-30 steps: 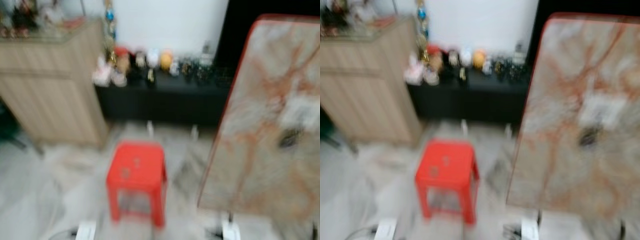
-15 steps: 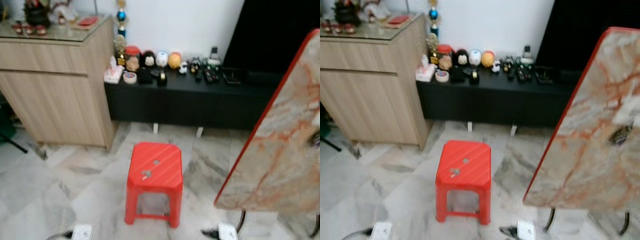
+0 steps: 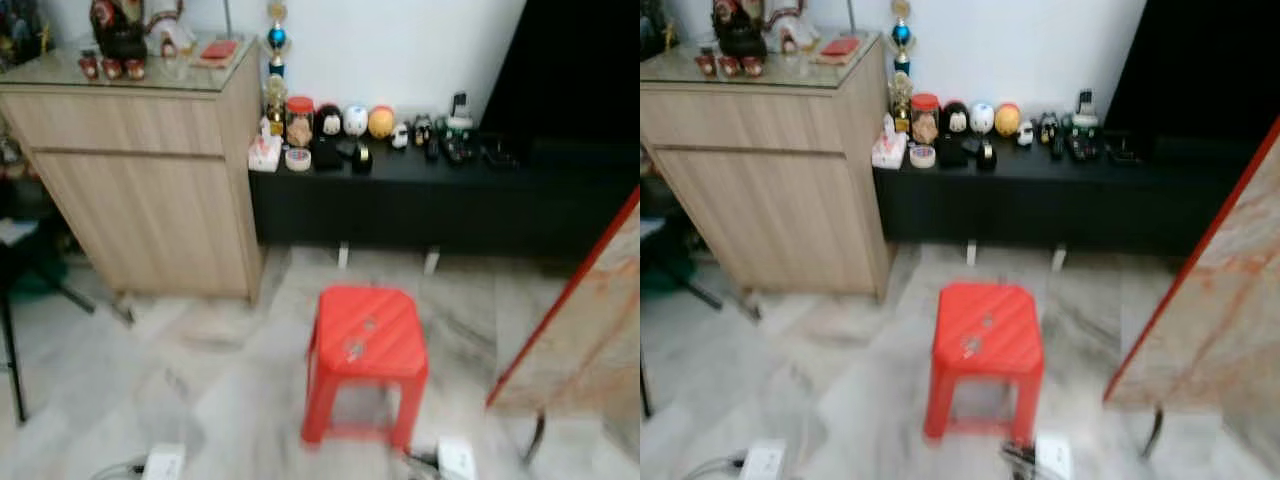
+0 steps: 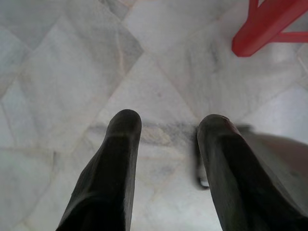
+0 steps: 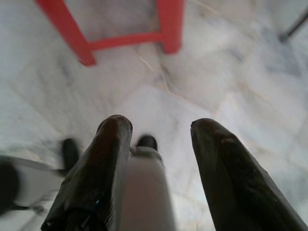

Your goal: Hang keys on a hook

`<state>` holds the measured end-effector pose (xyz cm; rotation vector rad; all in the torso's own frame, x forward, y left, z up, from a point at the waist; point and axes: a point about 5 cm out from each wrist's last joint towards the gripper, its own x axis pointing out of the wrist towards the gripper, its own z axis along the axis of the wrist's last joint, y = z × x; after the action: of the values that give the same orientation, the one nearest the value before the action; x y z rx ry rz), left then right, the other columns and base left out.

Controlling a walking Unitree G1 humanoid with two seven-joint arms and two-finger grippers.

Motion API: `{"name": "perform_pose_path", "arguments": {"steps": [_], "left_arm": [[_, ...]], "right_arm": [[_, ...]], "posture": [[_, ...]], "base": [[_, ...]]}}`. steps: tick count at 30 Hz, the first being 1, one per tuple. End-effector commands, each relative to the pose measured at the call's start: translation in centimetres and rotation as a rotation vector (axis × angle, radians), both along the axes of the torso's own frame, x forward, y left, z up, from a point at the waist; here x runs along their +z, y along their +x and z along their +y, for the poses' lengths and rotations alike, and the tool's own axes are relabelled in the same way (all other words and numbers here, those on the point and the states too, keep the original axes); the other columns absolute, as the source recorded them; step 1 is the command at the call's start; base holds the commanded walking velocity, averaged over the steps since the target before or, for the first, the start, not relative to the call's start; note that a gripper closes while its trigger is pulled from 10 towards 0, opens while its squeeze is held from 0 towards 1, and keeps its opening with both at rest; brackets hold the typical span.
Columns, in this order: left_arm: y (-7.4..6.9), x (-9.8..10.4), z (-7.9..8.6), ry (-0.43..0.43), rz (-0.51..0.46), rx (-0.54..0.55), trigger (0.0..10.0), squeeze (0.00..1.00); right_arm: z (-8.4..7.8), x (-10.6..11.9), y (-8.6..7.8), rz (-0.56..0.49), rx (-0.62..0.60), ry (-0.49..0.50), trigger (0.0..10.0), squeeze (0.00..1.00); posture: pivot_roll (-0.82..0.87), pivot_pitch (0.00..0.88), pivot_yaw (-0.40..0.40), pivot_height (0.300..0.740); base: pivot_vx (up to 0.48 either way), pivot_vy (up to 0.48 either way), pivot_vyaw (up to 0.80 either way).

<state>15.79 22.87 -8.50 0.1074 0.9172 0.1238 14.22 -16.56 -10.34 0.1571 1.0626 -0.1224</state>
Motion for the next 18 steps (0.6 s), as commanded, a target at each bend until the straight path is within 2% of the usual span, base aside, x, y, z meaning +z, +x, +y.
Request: {"name": "perform_pose_path", "arguments": {"steps": [1,3,18], "left_arm": [[-0.35,0.03,0.8,0.014,0.013,0.012,10.0,0.0],[-0.36,0.03,0.8,0.013,0.012,0.013,10.0,0.0],[-0.19,0.18,0.7,-0.015,-0.027,0.022,10.0,0.0]], "right_arm": [[0.74,0.31,0.93,-0.027,0.005,0.018,10.0,0.0],[0.75,0.32,0.95,-0.027,0.005,0.018,10.0,0.0],[0.83,0.37,1.09,-0.035,0.004,0.022,10.0,0.0]], "posture": [[0.1,0.0,-0.077,0.74],[0.1,0.0,-0.077,0.74],[0.1,0.0,-0.077,0.74]], "base": [[0.0,0.416,0.0],[0.0,0.343,0.0],[0.0,0.0,0.0]]}}
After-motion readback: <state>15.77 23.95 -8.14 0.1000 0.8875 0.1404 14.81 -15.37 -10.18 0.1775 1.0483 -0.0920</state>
